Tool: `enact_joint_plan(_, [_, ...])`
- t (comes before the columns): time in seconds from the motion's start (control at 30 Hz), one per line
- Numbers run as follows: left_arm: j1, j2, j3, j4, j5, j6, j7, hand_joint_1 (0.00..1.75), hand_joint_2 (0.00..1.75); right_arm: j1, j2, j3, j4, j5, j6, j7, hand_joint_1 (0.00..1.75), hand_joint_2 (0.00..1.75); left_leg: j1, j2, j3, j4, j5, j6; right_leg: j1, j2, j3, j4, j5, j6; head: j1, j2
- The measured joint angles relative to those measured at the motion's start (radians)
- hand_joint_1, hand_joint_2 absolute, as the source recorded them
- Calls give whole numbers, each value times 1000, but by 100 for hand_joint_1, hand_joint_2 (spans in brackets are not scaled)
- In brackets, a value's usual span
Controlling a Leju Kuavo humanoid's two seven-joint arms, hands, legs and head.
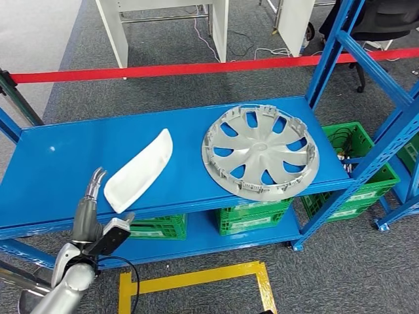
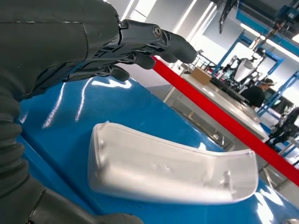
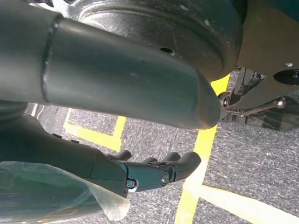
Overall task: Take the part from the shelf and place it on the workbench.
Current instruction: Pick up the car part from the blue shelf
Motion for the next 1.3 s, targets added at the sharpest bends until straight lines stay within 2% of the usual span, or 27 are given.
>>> enact_joint_plan(0.23, [-52,0,-9,61,-39,-16,20,0,175,-2,-1,0,0,5,3,5,0,0,0,0,0,0,0,0,0,0,0,0,0,0,0,0])
enact_joint_plan(0.53, [-78,0,-19,112,-35,-48,34,0,175,-2,-3,0,0,5,6,5,0,0,0,0,0,0,0,0,0,0,0,0,0,0,0,0])
enact_joint_plan(0.57, [-78,0,-20,118,-31,-56,36,26,175,-2,-3,0,0,5,6,5,0,0,0,0,0,0,0,0,0,0,0,0,0,0,0,0])
enact_joint_plan(0.67, [-81,0,-21,141,-16,-78,46,157,175,-2,-4,0,0,4,6,5,0,0,0,0,0,0,0,0,0,1,0,0,0,0,0,0])
enact_joint_plan(0.7, [-81,0,-21,151,-14,-82,48,175,175,-2,-4,0,0,4,6,5,0,0,0,0,0,0,0,0,0,1,0,0,0,0,0,0])
enact_joint_plan(0.97, [-97,0,-21,229,-11,-88,51,175,175,-2,-5,0,0,0,5,5,0,0,0,0,0,0,0,0,0,0,0,0,0,0,0,0])
enact_joint_plan(1.3, [-126,0,-20,250,-8,-87,48,175,175,-3,-5,0,0,-1,5,5,0,0,0,0,1,0,0,0,0,0,2,0,0,0,0,0])
